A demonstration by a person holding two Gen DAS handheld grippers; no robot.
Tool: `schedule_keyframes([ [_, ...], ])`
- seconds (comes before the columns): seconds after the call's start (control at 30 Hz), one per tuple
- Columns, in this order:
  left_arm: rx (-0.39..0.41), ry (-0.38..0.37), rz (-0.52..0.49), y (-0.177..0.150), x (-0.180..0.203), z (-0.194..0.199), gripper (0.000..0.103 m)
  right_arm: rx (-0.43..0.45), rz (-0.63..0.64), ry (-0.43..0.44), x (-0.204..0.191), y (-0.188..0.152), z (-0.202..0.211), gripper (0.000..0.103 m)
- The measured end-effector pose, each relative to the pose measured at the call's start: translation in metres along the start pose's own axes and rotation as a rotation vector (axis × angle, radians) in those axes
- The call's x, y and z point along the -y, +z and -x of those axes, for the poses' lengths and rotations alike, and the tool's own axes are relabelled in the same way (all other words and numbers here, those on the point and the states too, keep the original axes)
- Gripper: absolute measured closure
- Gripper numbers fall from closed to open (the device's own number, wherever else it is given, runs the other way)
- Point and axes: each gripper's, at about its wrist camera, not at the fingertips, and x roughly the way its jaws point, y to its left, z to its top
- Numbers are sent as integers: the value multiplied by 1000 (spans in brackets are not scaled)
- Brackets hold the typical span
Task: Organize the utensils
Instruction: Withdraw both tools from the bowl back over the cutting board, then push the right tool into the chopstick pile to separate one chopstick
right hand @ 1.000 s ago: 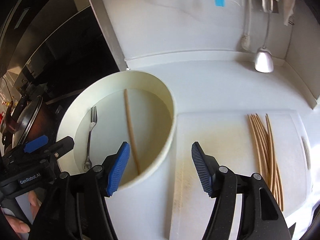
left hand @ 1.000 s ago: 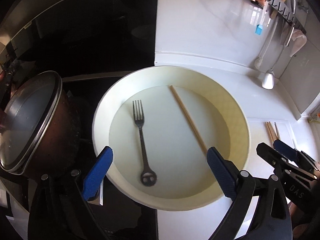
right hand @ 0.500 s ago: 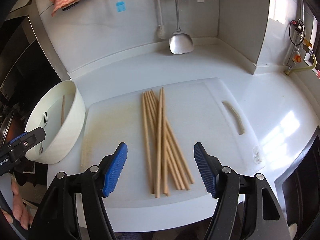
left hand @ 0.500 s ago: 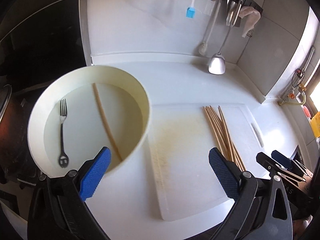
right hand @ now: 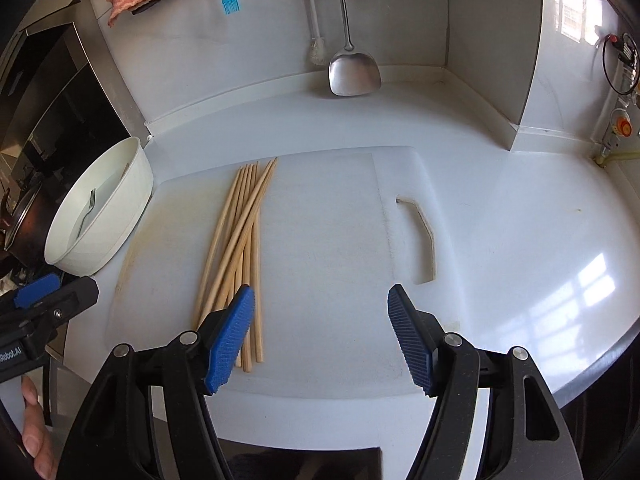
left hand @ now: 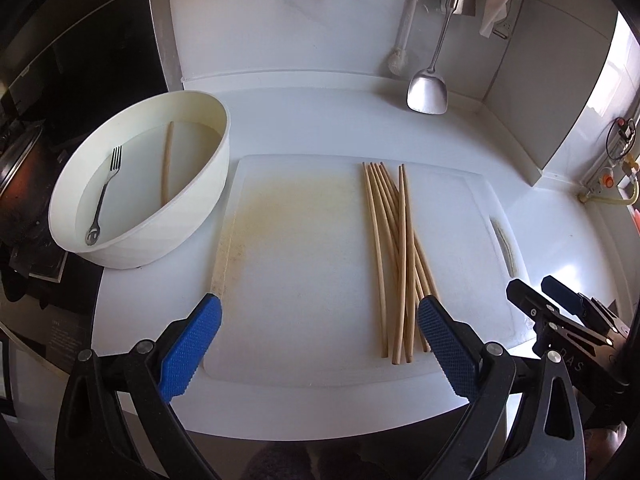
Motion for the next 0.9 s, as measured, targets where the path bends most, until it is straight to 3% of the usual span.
schedule_keyframes([
  [0.2, 45, 32, 2, 5, -9, -28, 6, 41, -28, 16, -6, 9, -25, 37],
  [0.43, 107, 18, 51, 9, -25, -58, 6, 64, -1, 30, -28, 15, -61, 37],
  [0.7, 110, 21, 35, 9, -25, -77, 6, 56, 14, 6, -43, 16, -79, 37],
  [0.9, 90, 9, 52, 9, -28, -84, 6, 47, 68, -61, -53, 16, -89, 37],
])
